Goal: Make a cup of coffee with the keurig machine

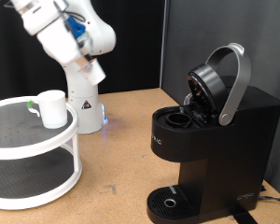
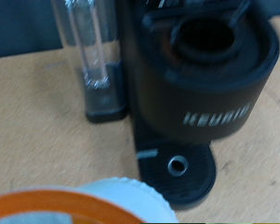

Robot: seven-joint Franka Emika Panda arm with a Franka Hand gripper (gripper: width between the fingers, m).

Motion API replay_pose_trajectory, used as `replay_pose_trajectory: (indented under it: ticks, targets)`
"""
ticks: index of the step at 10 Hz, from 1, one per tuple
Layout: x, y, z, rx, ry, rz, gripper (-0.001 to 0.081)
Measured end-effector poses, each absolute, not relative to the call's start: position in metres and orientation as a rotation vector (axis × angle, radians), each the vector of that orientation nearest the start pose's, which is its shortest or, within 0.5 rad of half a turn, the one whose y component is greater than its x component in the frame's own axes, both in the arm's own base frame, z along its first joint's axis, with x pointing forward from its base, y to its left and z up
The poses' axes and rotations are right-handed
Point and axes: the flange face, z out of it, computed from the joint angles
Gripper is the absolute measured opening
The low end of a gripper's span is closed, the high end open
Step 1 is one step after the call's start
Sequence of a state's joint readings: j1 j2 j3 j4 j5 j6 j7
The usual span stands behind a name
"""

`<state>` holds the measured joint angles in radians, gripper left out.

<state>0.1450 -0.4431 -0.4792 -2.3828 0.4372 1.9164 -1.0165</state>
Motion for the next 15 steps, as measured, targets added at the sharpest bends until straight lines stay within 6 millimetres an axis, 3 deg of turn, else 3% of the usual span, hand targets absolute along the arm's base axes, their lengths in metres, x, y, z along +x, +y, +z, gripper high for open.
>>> replay_pose_trajectory:
  ticks: [3,5,6,10,15]
  targets:
    - [0.425,-0.088,0.498,-2.372,-0.874,-0.457,0.0427]
    - [0.443,-0.071,0.507,-2.368,-0.878,-0.458,0.0427]
    - [0.452,-0.066,0.508,-2.387,-0.862,-0.441,0.0427]
    - [0.458,-0.056,0.512,-2.315,-0.835,-0.484,0.0427]
    - [0.500,-0.025,0.518,-2.289,-0.903,-0.347,0.0427]
